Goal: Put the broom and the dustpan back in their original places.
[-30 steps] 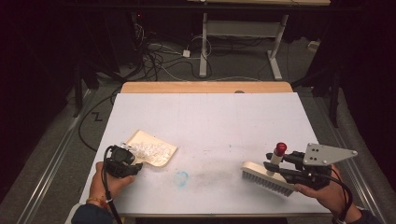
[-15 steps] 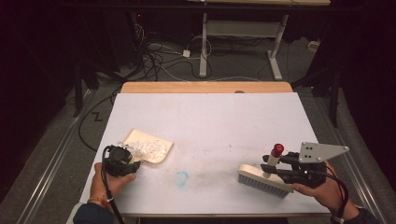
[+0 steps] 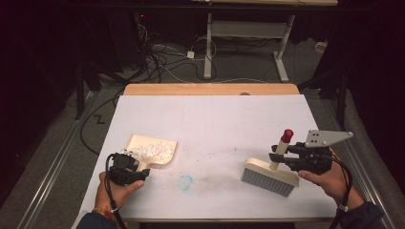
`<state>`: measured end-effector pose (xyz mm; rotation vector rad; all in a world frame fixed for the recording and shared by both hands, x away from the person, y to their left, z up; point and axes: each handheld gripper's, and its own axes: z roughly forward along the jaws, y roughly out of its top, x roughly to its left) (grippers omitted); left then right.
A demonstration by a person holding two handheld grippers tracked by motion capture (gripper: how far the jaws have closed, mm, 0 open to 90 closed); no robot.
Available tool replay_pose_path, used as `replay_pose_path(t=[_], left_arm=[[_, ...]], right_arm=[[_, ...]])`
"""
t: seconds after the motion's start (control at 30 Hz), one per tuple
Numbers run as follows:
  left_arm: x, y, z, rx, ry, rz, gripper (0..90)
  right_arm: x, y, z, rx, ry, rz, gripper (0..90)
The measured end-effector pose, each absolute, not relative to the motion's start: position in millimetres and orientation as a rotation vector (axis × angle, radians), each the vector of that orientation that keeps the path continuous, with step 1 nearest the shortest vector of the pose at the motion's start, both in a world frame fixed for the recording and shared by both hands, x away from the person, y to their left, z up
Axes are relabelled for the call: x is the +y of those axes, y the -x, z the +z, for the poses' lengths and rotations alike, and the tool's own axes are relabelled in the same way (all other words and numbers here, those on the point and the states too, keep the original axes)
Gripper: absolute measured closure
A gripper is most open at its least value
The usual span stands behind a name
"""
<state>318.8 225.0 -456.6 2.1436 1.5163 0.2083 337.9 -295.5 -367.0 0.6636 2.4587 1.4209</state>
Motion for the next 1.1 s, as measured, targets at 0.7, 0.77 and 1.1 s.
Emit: replay_pose_path(t=[0.7, 0.77, 1.1], left_arm=[[213, -296, -456, 1.185, -2.173, 0.545, 21.3], [211, -292, -457, 1.136, -2.179, 0.581, 20.2], [206, -280, -453, 1.017, -2.106, 0.695, 19.2]], right_arm=[[-282, -398, -381, 2.344, -0.881, 1.349, 61.3], [-281, -402, -383, 2.336, -0.909, 1.35, 61.2], [-275, -421, -393, 2.302, -0.965, 1.31, 59.9]])
